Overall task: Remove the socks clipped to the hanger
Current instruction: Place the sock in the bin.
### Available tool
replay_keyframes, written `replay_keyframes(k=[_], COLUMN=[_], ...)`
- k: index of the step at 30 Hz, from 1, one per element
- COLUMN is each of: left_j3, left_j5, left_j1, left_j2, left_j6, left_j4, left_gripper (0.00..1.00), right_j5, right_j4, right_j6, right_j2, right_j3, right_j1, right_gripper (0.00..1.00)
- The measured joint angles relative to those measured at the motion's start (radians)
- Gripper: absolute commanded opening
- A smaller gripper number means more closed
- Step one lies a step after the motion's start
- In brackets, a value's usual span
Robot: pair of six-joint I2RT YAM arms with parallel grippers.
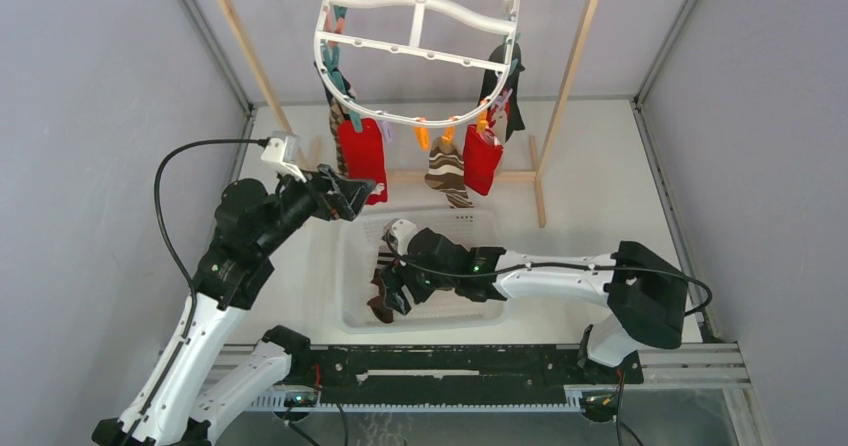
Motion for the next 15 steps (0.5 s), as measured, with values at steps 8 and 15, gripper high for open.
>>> replay_keyframes(k=[8,15], left_j3=[-0.03,-0.072], left_j5=[-0.011,-0.047], left_j1=[0.0,0.0], left_j2=[0.002,-0.009], left_j6=[0.0,0.0], left_j4=[0.004,0.003], left_gripper=[1.0,1.0], right_j5=[0.059,0.098], right_j4=[-0.09,-0.098], right_j6=[-0.01,-0.009], right_j2=[-0.135,-0.286], right_j3=[-0.013,-0.054], right_j1=[0.0,-0.045], right_gripper=[0.83,0.78])
